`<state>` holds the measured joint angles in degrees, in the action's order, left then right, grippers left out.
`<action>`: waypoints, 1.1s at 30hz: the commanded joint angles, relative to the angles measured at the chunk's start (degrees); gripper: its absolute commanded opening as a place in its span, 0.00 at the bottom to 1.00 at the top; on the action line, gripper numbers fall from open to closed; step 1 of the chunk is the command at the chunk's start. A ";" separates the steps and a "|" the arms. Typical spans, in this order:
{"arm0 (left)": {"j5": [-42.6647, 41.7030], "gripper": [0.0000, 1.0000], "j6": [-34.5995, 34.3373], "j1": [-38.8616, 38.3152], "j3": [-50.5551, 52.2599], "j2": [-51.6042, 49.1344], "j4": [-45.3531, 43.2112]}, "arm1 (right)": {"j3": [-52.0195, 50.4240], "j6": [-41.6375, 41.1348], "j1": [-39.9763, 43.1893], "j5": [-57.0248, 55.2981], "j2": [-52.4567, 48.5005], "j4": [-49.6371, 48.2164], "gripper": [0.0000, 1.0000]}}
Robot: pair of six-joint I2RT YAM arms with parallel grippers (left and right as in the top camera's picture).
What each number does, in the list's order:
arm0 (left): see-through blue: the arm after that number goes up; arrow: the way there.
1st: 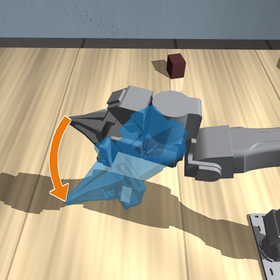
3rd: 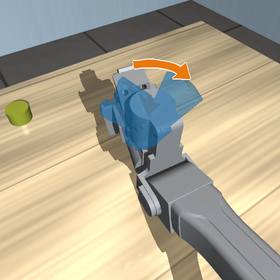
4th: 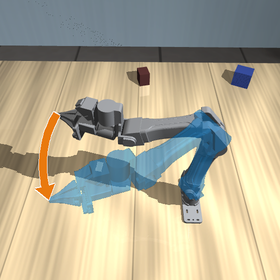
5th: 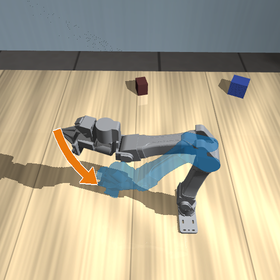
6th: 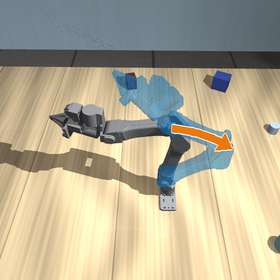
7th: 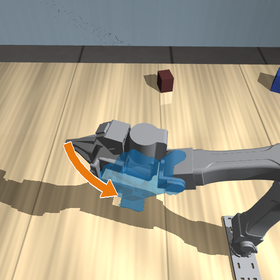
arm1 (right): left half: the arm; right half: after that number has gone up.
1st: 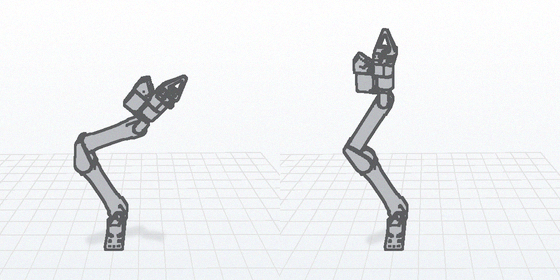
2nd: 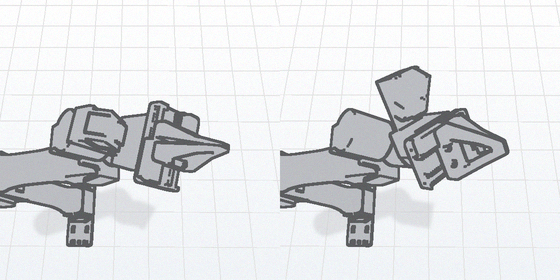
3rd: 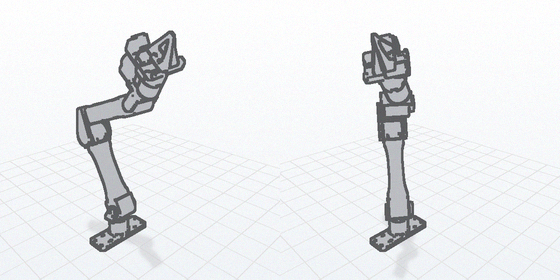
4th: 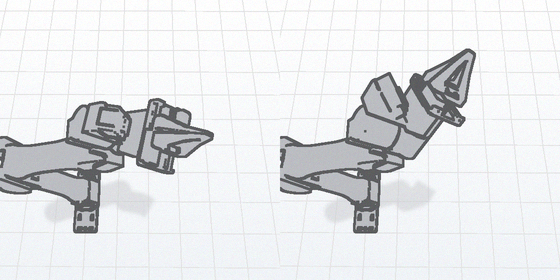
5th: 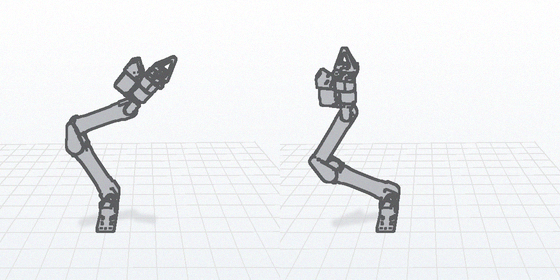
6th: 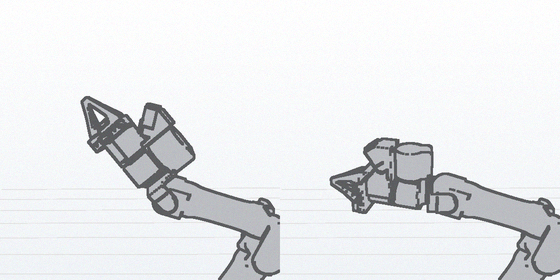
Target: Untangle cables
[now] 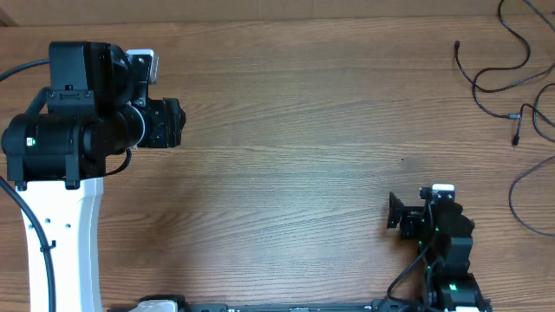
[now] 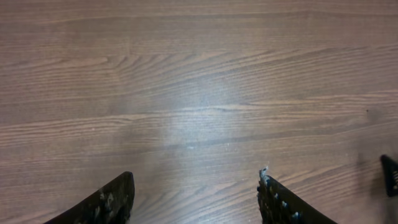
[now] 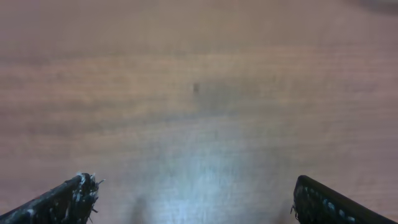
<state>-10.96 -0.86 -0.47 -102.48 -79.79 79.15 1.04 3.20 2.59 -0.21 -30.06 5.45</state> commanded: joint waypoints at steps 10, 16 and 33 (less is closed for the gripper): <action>-0.92 0.63 1.31 -0.33 -0.74 -0.09 1.18 | -0.57 0.26 0.11 0.35 21.42 -0.63 1.00; -0.92 0.64 1.27 -0.33 -0.74 -0.09 1.20 | -0.59 0.26 0.11 0.35 27.69 -0.63 1.00; -1.11 0.64 0.48 -0.33 -0.74 -0.09 1.62 | -0.57 0.26 0.02 0.35 29.90 -0.63 1.00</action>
<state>-11.20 -0.89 -0.47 -102.50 -79.79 80.66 1.04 3.25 2.59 -0.21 -0.80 5.17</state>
